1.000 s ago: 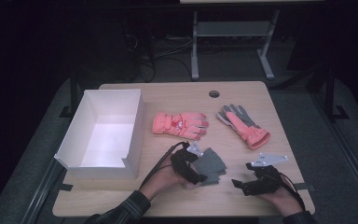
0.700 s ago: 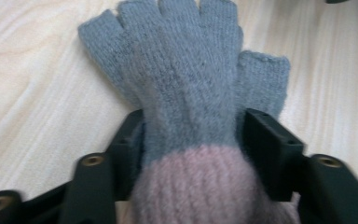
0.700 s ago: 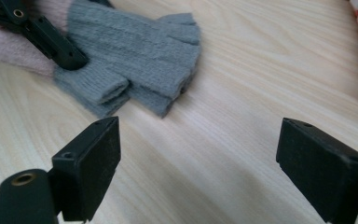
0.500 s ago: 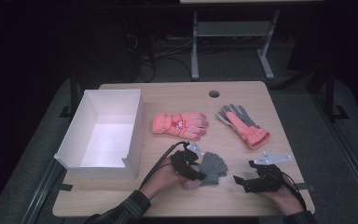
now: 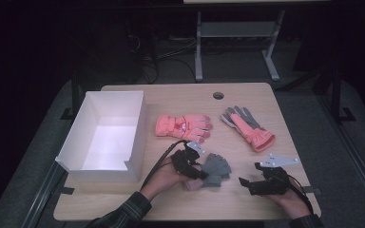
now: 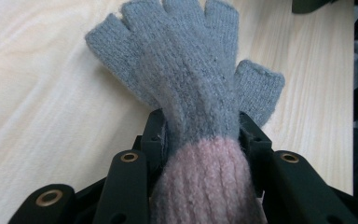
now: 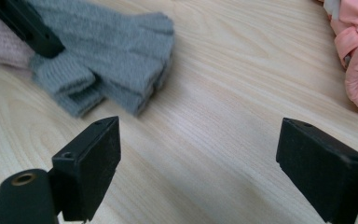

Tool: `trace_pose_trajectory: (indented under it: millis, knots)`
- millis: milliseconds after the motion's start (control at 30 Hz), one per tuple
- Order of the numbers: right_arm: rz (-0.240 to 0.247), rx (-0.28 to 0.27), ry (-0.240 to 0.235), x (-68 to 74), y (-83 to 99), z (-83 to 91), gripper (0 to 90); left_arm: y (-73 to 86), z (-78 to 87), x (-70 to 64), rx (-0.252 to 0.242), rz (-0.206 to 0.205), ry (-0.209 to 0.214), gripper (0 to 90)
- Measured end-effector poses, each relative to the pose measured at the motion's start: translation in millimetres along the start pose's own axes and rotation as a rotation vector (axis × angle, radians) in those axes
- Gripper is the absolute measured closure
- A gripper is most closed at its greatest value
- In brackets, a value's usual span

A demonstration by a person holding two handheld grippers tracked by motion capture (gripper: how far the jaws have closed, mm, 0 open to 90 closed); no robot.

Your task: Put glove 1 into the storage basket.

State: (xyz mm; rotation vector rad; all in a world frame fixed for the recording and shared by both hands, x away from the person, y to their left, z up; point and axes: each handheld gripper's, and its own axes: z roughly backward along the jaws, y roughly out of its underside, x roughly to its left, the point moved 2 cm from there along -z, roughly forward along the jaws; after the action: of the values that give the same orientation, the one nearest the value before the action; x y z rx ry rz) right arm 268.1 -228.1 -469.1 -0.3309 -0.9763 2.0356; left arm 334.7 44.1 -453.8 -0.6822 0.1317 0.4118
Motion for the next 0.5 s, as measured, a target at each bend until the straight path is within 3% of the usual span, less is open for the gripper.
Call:
trace_pose_trajectory:
  millis: [167, 500]
  knots:
    - [-0.008, -0.005, 0.007, -0.4, 0.0, -0.5, 13.5, -2.9, 14.5, 0.5, -0.036, 0.028, 0.0, 62.3]
    - [-0.003, -0.007, 0.017, -0.1, 0.4, -1.7, 13.5, -8.3, 43.6, 6.4, -0.053, 0.046, -0.044, 62.2]
